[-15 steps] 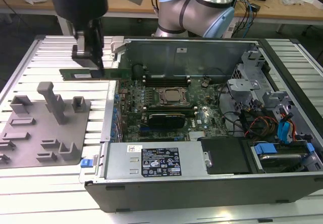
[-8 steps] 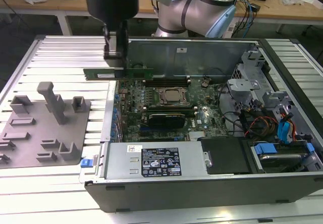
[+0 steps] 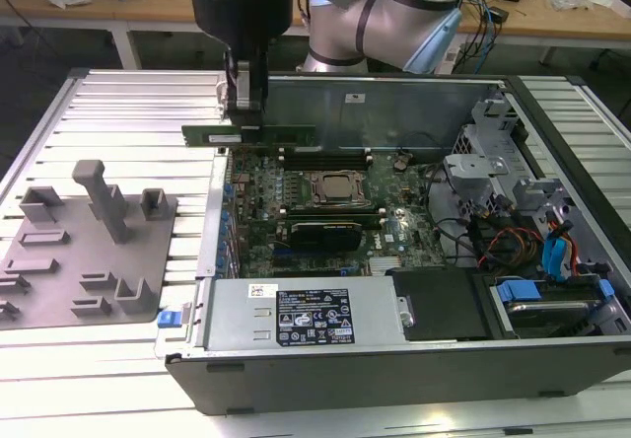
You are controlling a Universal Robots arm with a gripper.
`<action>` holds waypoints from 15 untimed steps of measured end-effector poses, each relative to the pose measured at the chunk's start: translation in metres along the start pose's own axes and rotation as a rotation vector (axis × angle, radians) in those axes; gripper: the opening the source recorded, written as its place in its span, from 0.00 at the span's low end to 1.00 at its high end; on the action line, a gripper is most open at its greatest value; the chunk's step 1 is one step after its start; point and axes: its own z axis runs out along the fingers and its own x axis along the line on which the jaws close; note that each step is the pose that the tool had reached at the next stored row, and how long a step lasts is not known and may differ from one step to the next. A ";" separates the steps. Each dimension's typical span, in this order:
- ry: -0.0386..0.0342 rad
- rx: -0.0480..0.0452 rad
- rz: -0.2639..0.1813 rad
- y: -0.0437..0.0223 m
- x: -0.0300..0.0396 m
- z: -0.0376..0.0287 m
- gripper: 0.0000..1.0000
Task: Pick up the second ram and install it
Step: 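Pick up the second ram and move it above second insertion slot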
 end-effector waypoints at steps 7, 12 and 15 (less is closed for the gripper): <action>-0.0066 -0.0237 0.002 -0.0466 -0.0003 0.0095 0.14; -0.0076 -0.0259 0.026 -0.0567 0.0001 0.0157 0.14; -0.0087 0.0119 0.023 -0.0566 0.0000 0.0159 0.14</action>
